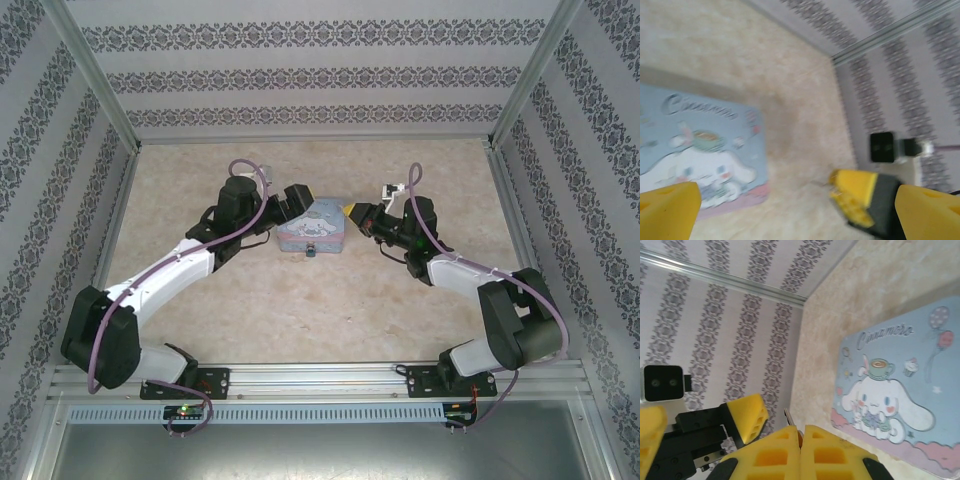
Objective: Unlock the padlock with the key
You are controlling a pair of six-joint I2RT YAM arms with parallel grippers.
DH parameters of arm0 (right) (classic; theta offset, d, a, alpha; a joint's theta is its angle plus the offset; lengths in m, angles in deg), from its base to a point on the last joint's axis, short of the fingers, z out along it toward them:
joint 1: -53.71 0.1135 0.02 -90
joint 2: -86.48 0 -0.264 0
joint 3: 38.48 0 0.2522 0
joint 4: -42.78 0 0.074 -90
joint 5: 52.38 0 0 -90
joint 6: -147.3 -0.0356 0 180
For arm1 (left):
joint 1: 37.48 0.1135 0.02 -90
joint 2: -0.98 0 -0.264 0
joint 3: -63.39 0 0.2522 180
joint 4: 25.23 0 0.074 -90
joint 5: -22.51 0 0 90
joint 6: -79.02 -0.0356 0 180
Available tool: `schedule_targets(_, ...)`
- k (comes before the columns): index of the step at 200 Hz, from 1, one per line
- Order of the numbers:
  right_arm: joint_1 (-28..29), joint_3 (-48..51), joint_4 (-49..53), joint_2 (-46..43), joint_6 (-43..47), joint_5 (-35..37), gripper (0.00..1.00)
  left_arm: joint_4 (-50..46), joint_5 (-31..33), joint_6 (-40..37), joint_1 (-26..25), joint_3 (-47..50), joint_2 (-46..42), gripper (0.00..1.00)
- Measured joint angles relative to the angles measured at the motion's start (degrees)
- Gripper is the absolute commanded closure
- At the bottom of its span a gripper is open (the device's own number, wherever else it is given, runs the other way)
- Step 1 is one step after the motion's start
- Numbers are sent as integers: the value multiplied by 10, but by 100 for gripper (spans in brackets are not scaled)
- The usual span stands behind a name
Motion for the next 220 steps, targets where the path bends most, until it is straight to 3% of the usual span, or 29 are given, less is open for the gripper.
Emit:
schedule_targets(26,0,-30,78,0,39,-3,100,-93,32,-63,-1,13,-10,0)
schedule_targets(61,0,-78,113,25,57,-17,100,-127,34,-108,-5,81,-34,2)
schedule_targets(102,0,-102,132,80,62,-28,100,-98,2,-131,-27,144,-26,2)
schedule_targets(220,15,-142,140,162,63,-33,100,81,0,-168,-51,148,124,10)
